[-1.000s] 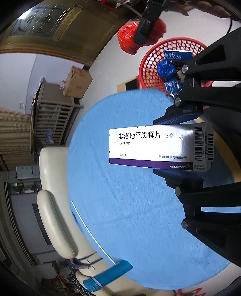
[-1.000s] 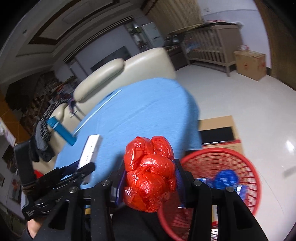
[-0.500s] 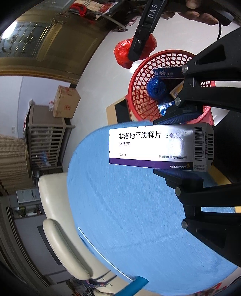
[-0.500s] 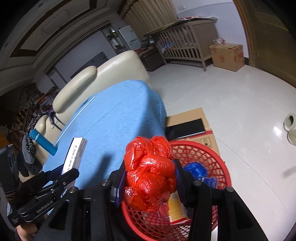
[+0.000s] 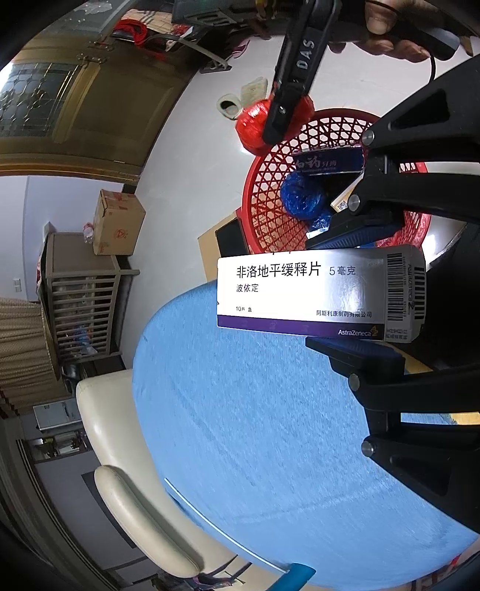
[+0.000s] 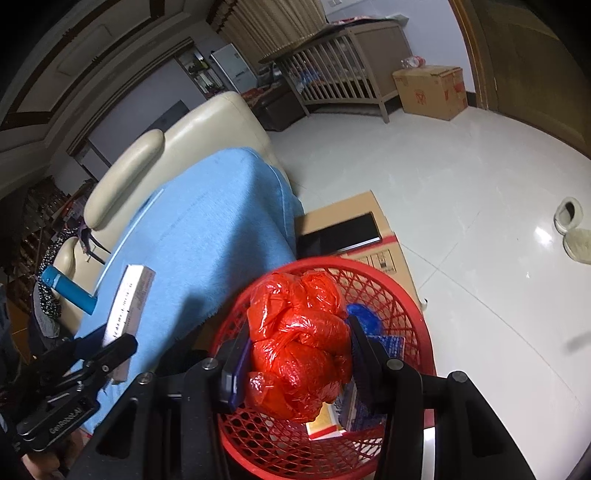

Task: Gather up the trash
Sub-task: 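Lower the red bag into the red basket and open the right tool, then lower the white medicine box into the basket and open the left tool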

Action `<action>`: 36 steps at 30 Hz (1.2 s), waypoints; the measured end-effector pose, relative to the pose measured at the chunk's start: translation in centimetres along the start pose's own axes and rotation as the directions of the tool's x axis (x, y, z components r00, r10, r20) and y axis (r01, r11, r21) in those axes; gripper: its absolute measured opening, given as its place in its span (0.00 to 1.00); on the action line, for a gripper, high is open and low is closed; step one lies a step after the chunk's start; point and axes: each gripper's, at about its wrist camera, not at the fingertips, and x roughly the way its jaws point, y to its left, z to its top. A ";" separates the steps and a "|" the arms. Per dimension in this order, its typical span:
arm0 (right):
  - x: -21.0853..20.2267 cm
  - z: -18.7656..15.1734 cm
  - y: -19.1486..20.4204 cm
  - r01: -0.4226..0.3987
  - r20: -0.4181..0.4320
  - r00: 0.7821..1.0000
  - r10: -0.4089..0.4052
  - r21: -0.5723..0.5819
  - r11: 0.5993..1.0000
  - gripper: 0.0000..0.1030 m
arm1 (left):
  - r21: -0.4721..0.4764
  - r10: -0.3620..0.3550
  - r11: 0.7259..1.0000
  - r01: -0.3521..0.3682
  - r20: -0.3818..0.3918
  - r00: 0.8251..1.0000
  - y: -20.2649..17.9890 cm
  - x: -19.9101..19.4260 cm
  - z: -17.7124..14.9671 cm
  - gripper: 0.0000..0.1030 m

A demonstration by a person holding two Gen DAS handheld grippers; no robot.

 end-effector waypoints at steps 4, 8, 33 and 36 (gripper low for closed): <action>1.2 -0.5 -0.8 0.017 -0.051 0.999 -0.016 0.026 1.000 0.60 | 0.014 -0.005 1.000 0.005 -0.007 1.000 -0.7 0.3 0.1 0.45; 1.3 -0.7 -1.5 0.010 -0.063 0.998 -0.007 0.049 0.999 0.71 | 0.025 -0.009 1.000 0.009 -0.010 1.000 -1.3 0.5 0.2 0.45; -2.5 0.8 -5.0 -0.021 0.069 0.998 0.009 0.168 0.986 0.71 | 0.100 -0.089 0.990 0.099 -0.097 0.991 -5.5 3.4 0.7 0.45; -2.5 0.9 -5.1 -0.023 0.073 0.997 0.010 0.176 0.984 0.71 | 0.100 -0.123 0.986 0.137 -0.132 0.984 -6.0 4.1 0.4 0.47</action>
